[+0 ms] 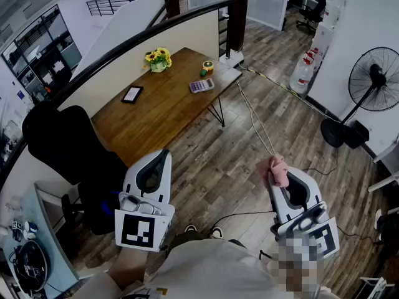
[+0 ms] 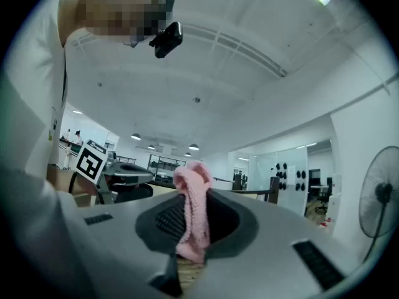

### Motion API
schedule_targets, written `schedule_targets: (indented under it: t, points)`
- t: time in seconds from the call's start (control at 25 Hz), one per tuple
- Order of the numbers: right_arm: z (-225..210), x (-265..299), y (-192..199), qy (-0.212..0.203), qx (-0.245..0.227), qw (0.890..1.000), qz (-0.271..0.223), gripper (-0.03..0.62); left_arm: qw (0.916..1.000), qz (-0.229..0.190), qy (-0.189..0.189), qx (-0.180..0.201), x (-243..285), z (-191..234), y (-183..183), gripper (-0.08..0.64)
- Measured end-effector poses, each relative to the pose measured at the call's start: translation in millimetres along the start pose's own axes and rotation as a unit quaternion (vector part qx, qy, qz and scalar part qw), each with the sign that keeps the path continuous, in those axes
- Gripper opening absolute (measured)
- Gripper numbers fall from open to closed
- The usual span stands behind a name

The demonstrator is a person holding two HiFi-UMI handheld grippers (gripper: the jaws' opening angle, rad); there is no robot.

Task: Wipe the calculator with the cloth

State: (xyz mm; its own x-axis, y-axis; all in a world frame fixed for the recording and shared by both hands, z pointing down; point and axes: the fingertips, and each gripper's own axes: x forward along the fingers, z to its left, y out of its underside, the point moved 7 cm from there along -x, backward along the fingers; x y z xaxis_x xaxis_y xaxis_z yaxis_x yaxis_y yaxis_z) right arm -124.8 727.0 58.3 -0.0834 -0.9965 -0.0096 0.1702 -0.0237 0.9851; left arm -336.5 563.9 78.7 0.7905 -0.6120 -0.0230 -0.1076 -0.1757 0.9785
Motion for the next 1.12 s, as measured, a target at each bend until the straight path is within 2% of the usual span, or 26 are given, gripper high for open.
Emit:
schedule_targets:
  t: [0.2,0.56,0.84,0.88,0.92,0.96,1.04,1.12]
  points:
    - [-1.1,-1.1,1.6,-0.008,0.034,0.999,-0.02,0.057,1.0,0.003,0.0,-0.002,-0.7,0.9,2.4,-0.004]
    - [-9.5,-5.2,10.4,-0.023,0.046,0.999,-0.019,0.06,0.9999,0.005,-0.01,0.002,-0.7,-5.1,-0.1,-0.004]
    - [-16.0,-4.1,16.0,-0.043,0.075,0.995,-0.041,0.064,0.9999,-0.001,-0.012,0.008,-1.2,-8.6,-2.2,-0.003]
    - [-17.3,-2.5,16.9,-0.045,0.078,0.995,-0.04,0.064,0.9999,-0.01,-0.008,0.005,0.5,-7.5,-4.4,0.073]
    - [-18.7,-1.1,17.6,-0.047,0.08,0.995,-0.04,0.064,0.9997,-0.023,-0.007,0.001,2.3,-5.7,-7.1,0.305]
    - [-20.2,0.2,18.1,-0.047,0.081,0.995,-0.039,0.064,0.999,-0.043,-0.013,-0.001,3.8,-2.9,-10.4,0.428]
    - [-22.6,3.7,19.4,-0.048,0.081,0.995,-0.038,0.064,0.9966,-0.074,-0.037,0.003,5.6,3.1,-13.7,0.459]
    - [-25.2,9.7,21.9,-0.049,0.082,0.995,-0.035,0.064,0.9961,-0.075,-0.045,0.009,9.1,5.6,-10.3,0.462]
